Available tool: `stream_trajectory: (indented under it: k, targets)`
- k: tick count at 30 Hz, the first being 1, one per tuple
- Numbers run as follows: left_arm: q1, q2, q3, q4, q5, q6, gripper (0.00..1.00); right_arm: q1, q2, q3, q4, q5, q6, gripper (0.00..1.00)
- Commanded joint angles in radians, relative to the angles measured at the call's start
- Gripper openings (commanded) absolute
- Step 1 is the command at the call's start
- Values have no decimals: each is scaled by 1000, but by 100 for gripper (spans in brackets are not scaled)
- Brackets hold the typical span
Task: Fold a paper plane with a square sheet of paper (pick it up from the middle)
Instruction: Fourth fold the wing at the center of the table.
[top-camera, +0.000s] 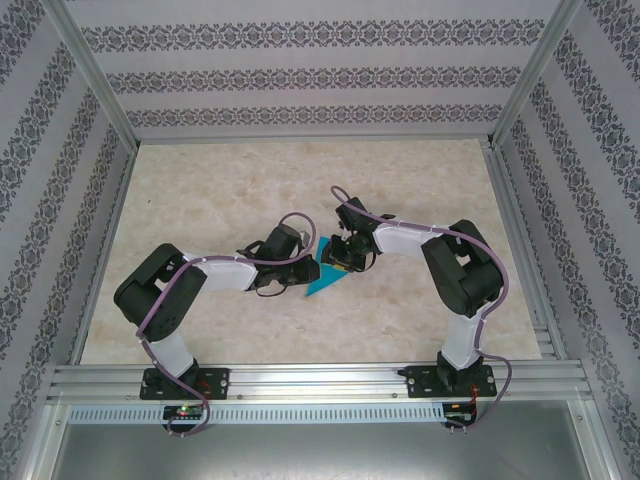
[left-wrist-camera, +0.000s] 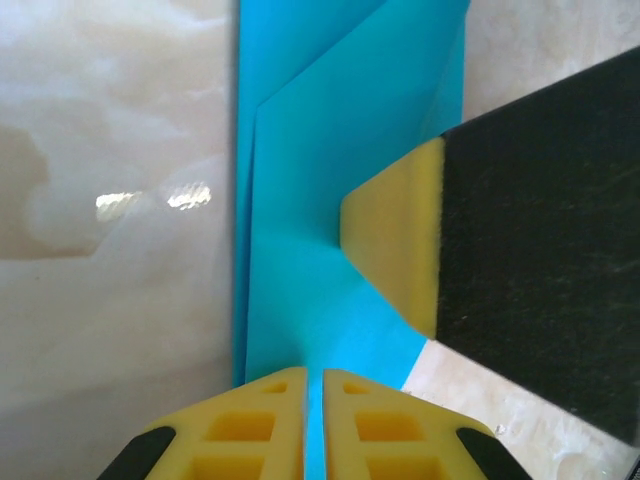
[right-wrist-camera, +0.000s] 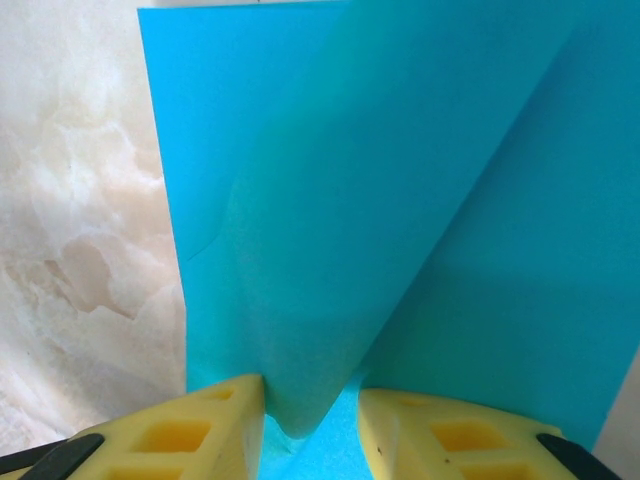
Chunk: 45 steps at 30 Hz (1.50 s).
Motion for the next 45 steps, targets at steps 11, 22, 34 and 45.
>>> stream_trajectory:
  k: [11, 22, 34, 45]
  targets:
    - [11, 54, 34, 40, -4, -18, 12, 14, 199, -117, -63, 158, -8, 36]
    - [11, 59, -9, -64, 14, -24, 9, 7, 141, -105, -63, 135, -5, 36]
    - [11, 107, 13, -142, 29, 33, 6, -45, -210, -82, 50, 59, -32, 39]
    - [10, 103, 39, -184, 28, 69, 6, -12, -128, -41, 22, 35, -78, 32]
